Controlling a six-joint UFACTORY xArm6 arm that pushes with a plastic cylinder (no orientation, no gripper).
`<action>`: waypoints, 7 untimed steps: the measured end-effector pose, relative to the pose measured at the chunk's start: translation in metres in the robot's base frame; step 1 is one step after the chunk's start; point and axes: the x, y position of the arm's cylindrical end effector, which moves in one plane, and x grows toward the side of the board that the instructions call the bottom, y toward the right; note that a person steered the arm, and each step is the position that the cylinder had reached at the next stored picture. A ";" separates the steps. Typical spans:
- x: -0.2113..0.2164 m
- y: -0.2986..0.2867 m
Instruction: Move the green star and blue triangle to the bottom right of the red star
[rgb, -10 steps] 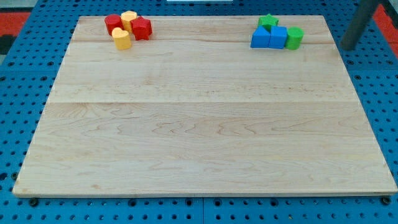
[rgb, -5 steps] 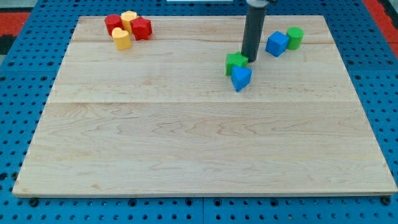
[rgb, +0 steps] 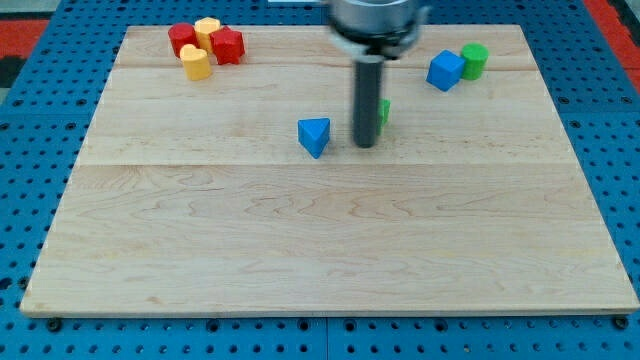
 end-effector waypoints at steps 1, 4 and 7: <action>-0.031 0.059; -0.031 -0.096; 0.000 -0.097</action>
